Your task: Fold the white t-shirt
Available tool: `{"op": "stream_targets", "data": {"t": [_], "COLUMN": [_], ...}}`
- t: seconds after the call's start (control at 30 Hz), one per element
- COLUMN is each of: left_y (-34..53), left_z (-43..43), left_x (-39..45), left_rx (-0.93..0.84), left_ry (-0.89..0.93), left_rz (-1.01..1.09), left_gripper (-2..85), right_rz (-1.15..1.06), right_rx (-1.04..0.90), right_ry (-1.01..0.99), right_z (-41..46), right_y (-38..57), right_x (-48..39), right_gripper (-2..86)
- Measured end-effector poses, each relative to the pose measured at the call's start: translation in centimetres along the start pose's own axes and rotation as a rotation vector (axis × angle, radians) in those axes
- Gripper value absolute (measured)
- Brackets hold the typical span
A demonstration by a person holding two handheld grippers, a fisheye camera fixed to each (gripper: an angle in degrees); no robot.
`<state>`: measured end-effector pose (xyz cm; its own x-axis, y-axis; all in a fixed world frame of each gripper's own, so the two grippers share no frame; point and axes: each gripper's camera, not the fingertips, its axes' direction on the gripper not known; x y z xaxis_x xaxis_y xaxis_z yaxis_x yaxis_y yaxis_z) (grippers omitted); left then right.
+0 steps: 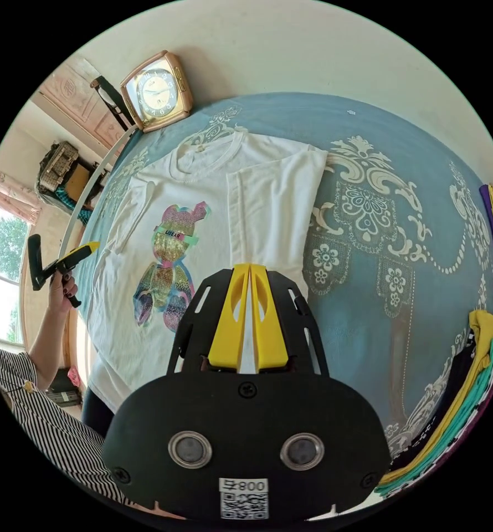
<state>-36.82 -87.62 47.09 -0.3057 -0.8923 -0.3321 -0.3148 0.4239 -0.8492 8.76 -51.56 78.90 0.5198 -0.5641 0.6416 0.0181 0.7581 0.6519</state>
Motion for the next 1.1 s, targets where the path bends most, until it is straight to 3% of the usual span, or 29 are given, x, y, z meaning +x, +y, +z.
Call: {"op": "stream_targets", "data": {"t": [0.27, 0.5, 0.83, 1.1], "left_y": [12.4, 22.0, 33.9, 36.9], "left_z": [-10.1, -16.1, -16.7, -18.0], "left_x": [-7.5, -12.7, -19.4, -20.2], "left_rx": [-0.034, -0.119, -0.040, -0.007], "left_ry": [0.271, 0.330, 0.692, 0.806], "left_rz": [-0.322, -0.504, -0.824, -0.813], "left_gripper": [5.2, 9.1, 12.4, 13.0], "right_rz": [0.213, 0.412, 0.570, 0.700], "right_rx": [0.039, -0.008, -0.017, 0.045], "right_ry": [-0.235, -0.355, -0.686, -0.845], "right_z": [-12.7, -19.8, -22.5, -23.0], "right_y": [11.8, 26.0, 36.3, 41.1], "right_x": [7.0, 12.6, 18.8, 24.0], "right_gripper": [0.3, 2.1, 7.6, 9.0]}}
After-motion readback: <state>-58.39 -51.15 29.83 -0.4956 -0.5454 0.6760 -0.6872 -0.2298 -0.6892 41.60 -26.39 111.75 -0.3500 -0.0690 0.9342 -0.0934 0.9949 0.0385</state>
